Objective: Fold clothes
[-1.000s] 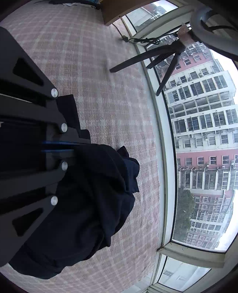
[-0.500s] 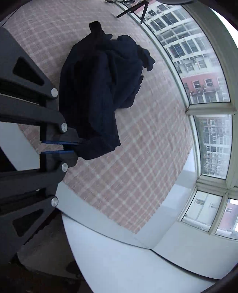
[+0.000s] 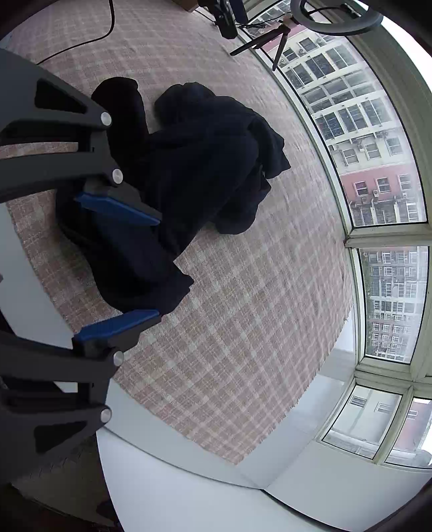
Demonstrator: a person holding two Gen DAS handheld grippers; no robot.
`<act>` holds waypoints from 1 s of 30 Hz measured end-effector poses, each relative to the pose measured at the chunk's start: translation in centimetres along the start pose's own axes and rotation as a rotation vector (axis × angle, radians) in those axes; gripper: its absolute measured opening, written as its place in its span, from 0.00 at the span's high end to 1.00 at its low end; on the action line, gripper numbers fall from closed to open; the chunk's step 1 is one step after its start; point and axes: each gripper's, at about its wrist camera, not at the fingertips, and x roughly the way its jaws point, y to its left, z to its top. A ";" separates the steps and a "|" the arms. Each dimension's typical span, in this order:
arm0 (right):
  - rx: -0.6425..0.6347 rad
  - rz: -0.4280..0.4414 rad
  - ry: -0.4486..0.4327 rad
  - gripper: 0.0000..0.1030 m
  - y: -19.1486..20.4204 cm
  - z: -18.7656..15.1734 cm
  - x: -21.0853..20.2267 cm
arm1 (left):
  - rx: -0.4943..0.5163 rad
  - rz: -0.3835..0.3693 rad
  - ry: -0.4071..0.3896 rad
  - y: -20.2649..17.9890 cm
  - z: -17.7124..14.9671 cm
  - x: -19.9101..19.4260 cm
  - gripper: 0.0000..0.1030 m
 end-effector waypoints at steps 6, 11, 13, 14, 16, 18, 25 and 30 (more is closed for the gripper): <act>0.123 0.021 0.019 0.50 -4.6 -0.3 -0.7 | 0.093 0.023 0.087 -4.9 5.9 9.6 0.03; 0.100 0.112 0.007 0.45 -3.5 1.3 -0.3 | 0.033 -0.082 0.174 -4.8 5.8 13.4 0.86; 0.042 0.141 0.006 0.43 -1.0 2.2 1.3 | -0.001 -0.112 0.139 -3.9 5.2 12.3 0.88; 0.002 0.172 0.014 0.43 0.6 2.7 2.7 | -0.006 -0.114 0.123 -3.4 4.9 11.5 0.89; -0.063 0.207 0.048 0.42 3.7 3.5 5.8 | -0.036 -0.148 0.109 -2.1 4.4 9.8 0.90; -0.093 0.202 0.089 0.42 6.1 4.2 8.9 | -0.069 -0.176 0.080 -0.3 3.6 7.0 0.91; -0.161 0.582 0.232 0.96 12.0 1.8 5.4 | -0.213 -0.121 -0.072 9.8 -3.7 -6.5 0.92; -0.377 0.602 0.230 0.61 15.7 0.2 -0.2 | -0.256 0.178 0.139 16.4 -14.6 -10.3 0.96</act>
